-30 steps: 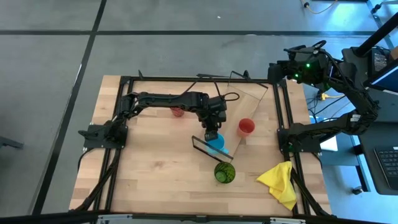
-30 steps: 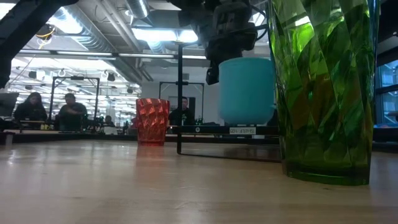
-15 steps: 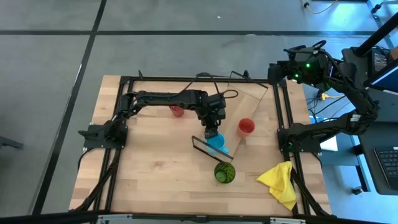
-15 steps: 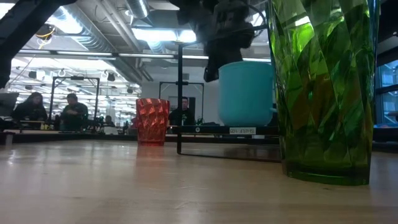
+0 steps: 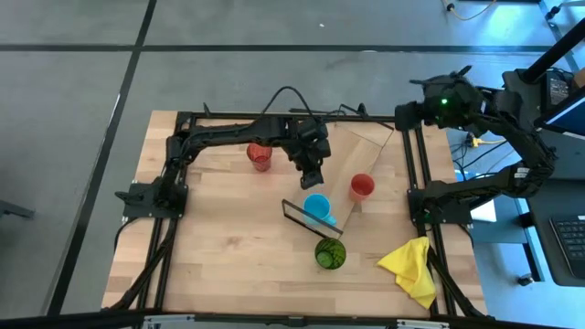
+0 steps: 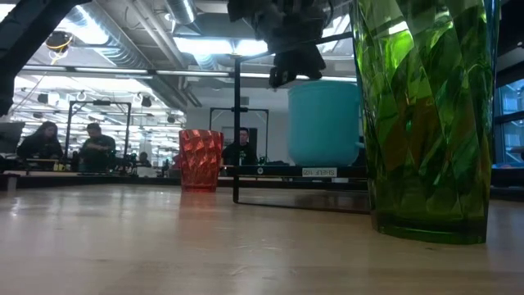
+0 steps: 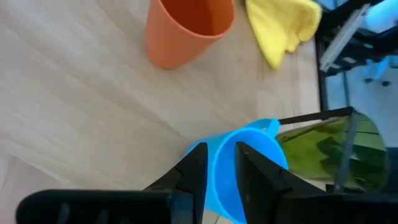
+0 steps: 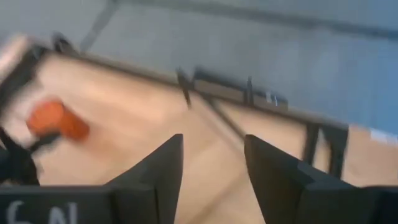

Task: Stack small to large cups/mugs on shelf
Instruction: Adjust the orange cup

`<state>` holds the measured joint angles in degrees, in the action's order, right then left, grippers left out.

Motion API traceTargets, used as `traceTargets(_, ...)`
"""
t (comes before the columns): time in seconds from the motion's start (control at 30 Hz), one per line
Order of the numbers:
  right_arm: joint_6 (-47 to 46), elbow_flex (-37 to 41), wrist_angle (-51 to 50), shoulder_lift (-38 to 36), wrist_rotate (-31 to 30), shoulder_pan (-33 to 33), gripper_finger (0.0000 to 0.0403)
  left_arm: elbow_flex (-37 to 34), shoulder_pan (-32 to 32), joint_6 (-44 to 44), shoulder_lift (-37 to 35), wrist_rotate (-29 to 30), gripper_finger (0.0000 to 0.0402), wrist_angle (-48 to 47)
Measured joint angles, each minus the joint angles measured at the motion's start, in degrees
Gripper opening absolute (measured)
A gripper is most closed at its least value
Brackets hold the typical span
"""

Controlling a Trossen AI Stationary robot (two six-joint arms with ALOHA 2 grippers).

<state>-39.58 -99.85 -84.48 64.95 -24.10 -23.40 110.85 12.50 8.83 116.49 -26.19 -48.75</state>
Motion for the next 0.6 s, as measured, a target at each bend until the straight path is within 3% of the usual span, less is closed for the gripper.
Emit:
traceTargets(0.13, -3.09, 0.0, -5.73, 0.12, 6.8, 0.0, 0.012, 0.0, 0.69, -0.3, -0.09, -8.31, 0.0075, 0.3)
traceTargets(0.23, -3.3, 0.0, -5.49, -0.21, 9.25, 0.0, 0.0038, 0.0, 0.72, -0.2, -0.24, -12.68, 0.0071, 2.51)
traceTargets(0.3, -3.23, 0.06, -5.49, -0.46, 9.83, 0.0, 0.0013, -0.01, 0.67, 0.48, -0.24, -12.54, 0.0069, 3.89)
traceTargets(0.43, -3.33, 4.11, -5.33, -1.42, 14.87, -0.01, 0.0006, -0.09, 1.06, 2.57, -1.84, -11.47, 0.0068, 6.87)
traceTargets(0.6, -5.2, 19.6, -3.4, -4.42, 24.25, 0.0, 0.0004, -0.04, 1.34, 3.0, -6.58, 0.84, 0.0068, 6.21)
